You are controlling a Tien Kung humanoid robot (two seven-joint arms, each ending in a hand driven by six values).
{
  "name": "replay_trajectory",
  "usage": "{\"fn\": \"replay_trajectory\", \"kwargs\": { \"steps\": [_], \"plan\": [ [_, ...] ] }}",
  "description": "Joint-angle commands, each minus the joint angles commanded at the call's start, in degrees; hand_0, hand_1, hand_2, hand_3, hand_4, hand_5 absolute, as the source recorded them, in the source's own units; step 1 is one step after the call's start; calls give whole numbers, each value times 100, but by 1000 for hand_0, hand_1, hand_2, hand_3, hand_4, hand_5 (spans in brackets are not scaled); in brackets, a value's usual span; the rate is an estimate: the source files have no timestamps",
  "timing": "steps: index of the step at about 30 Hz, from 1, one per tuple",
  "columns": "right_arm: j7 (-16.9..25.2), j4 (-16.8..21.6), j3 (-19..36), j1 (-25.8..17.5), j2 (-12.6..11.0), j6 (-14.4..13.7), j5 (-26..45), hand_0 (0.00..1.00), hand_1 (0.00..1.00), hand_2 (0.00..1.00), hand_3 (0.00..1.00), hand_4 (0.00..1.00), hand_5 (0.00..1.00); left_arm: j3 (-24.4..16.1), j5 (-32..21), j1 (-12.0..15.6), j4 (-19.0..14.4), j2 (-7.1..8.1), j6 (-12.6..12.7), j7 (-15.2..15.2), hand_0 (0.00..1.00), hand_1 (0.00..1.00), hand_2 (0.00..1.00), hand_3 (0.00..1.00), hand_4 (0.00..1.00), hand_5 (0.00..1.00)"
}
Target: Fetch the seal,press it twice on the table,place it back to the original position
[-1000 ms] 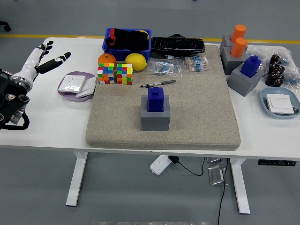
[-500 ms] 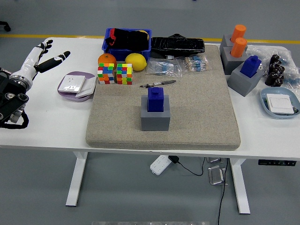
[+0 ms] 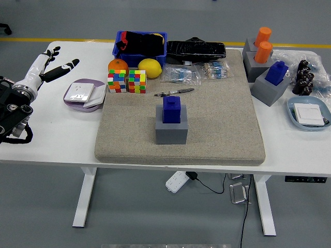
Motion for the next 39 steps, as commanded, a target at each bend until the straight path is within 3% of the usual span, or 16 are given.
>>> {"fn": "replay_trajectory", "kwargs": {
  "steps": [22,28,39],
  "plan": [
    [22,-28,-39,3,-46,-20,-3,805,706,689,650,783,544,7,19,-28,-2,18,-6,8,998,998,988,983,854,650],
    [21,-91,-12,-23,2,-17,-3,805,706,688,648,782,543,93,-44,-81,118,-56,-27,41,998,998,987,982,855,648],
    [57,-64,-322,137,-58,42,235,805,706,688,649,782,542,189,-38,-116,70,-39,-47,82,998,998,987,982,856,644]
  ]
}}
